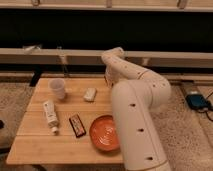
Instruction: Drag the pepper across the table
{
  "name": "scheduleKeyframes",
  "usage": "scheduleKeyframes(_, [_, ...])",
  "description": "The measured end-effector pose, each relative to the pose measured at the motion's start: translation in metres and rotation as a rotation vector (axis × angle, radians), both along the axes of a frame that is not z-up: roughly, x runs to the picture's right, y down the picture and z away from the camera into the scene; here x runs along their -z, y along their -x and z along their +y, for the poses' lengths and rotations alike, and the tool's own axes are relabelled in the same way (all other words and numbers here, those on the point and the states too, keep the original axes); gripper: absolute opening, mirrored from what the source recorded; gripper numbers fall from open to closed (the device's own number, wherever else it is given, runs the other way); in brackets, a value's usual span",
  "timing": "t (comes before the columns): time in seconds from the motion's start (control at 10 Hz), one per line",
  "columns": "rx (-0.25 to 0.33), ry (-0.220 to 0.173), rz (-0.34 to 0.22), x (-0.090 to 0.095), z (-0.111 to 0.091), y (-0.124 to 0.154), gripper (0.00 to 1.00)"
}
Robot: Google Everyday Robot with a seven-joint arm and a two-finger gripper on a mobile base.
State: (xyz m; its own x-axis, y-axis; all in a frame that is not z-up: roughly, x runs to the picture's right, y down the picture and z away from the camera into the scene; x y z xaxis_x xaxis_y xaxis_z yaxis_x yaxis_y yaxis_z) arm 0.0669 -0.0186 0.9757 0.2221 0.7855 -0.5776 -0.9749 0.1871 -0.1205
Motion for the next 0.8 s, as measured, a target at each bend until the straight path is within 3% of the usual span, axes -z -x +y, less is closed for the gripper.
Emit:
scheduleKeyframes(0.3, [0.006, 0.045, 0.007, 0.028, 0.028, -0.026, 0.0])
scheduleKeyframes(0.6, [0.035, 0.112, 0.007, 0.038, 0.053, -0.029, 0.0])
scheduleKeyframes(0.8, [0.043, 0.135, 0.017, 0.045, 0.065, -0.04, 0.0])
